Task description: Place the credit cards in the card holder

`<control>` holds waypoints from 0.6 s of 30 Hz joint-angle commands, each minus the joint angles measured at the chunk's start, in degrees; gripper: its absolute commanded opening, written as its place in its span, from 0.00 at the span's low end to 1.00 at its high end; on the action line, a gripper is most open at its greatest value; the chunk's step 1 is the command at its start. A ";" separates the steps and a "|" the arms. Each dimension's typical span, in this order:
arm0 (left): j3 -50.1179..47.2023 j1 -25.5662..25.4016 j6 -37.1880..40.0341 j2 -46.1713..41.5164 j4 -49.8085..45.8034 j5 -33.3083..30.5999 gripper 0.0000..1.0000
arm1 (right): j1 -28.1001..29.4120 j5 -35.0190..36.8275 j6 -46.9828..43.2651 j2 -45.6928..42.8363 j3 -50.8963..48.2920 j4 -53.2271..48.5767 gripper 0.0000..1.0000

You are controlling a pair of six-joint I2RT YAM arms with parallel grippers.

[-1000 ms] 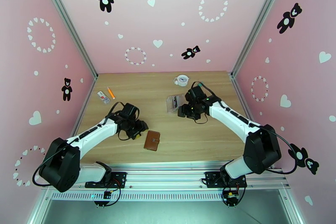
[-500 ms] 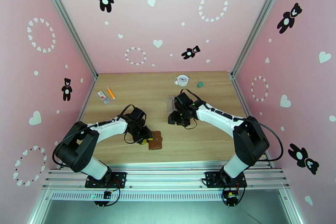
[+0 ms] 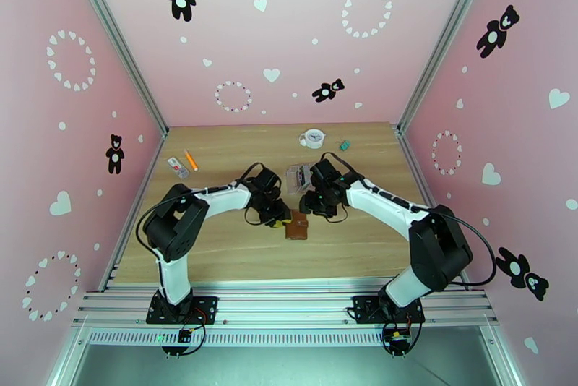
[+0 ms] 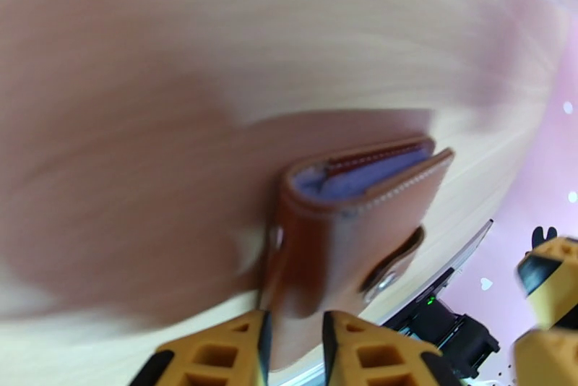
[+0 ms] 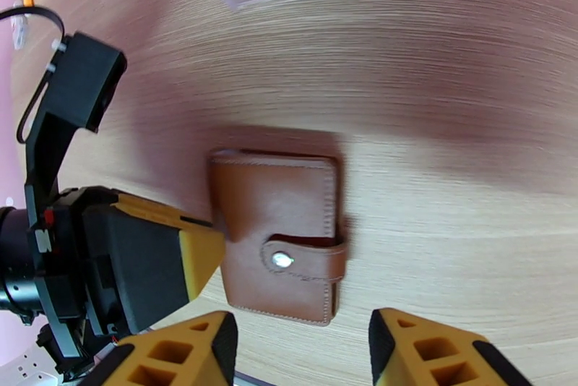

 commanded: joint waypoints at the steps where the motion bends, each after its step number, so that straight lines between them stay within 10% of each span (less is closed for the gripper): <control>1: 1.85 -1.38 0.79 0.46 -1.51 -0.32 0.28 | -1.58 0.82 -1.20 -3.28 -1.60 -2.44 0.52; 18: -6.17 0.02 -2.31 -3.65 4.21 1.19 0.26 | 4.44 0.77 3.64 10.48 5.44 -5.21 0.33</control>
